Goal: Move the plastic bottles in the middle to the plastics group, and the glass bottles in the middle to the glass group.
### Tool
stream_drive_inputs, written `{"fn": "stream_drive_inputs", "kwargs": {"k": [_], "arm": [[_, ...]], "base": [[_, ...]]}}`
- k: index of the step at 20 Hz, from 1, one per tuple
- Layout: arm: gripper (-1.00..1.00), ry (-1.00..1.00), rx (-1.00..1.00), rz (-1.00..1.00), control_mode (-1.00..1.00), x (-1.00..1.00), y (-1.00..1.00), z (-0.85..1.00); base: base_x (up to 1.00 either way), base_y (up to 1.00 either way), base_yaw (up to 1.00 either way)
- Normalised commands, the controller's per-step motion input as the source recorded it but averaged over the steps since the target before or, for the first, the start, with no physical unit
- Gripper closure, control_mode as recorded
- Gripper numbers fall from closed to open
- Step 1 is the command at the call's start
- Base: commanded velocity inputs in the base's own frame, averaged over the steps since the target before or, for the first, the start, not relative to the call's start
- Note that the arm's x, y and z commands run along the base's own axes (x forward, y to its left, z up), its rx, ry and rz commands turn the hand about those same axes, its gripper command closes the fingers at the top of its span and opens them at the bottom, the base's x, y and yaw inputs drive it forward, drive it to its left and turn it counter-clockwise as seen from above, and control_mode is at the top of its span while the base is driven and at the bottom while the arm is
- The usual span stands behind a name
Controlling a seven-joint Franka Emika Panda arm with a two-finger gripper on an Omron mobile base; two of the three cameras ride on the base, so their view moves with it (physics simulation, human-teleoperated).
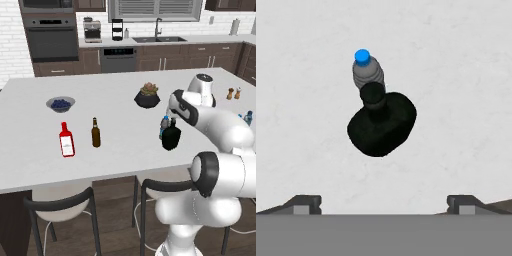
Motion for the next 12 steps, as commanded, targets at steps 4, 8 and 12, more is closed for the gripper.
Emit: {"fn": "stream_drive_inputs", "kwargs": {"k": [4, 8, 12], "arm": [[-1.0, 0.0, 0.0, -0.19, -1.0, 0.55, 0.14, 0.0], [-1.0, 0.0, 0.0, -0.05, -1.0, 0.18, 0.06, 0.0], [-1.0, 0.0, 0.0, 0.0, -1.0, 0.11, 0.0, -0.06]], "base": [[0.0, 0.0, 0.0], [0.0, 0.0, 0.0], [0.0, 0.0, 0.0]]}}
